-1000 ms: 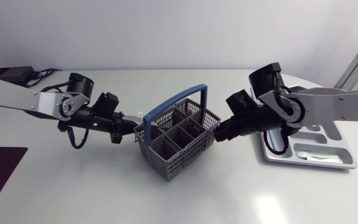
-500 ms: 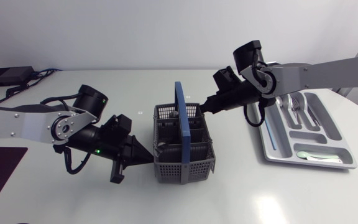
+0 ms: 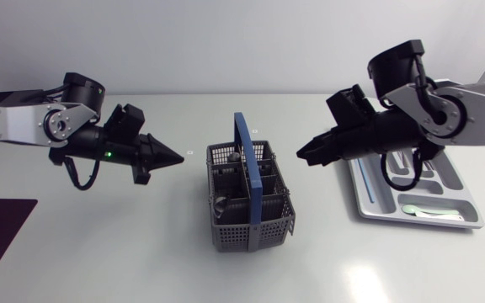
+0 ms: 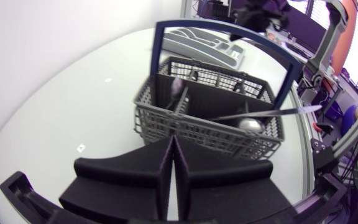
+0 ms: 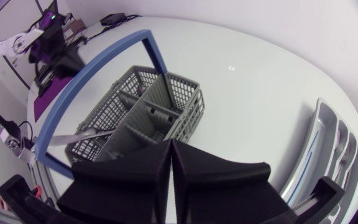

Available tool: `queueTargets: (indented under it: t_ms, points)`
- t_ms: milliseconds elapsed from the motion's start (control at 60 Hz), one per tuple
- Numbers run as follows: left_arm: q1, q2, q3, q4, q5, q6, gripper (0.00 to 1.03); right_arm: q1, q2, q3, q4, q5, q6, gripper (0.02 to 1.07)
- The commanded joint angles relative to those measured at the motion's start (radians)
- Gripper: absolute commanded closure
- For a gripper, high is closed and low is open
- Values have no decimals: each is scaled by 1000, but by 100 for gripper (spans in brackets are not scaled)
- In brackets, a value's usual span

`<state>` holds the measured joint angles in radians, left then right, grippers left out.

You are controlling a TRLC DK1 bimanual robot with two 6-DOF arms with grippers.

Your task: Sort the cutlery from the basket into the organizer compartments.

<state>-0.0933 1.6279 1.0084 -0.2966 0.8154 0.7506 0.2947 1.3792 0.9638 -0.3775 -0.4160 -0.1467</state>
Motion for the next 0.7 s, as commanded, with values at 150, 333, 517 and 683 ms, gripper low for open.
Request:
queueTargets:
  t_ms: [150,333,517,683]
  points:
    - [7,201,159,183,16,-188,100,75,-140,-145,-127,-26,-48,101]
    - [-6,316,266,258,16,-289,100,121,-193,-163,-242,-47,-83,101]
    - [-48,369,308,275,16,-310,100,184,-220,-203,-310,-69,-109,101]
    - [-85,405,337,283,14,-329,100,241,-221,-243,-304,-72,-106,101]
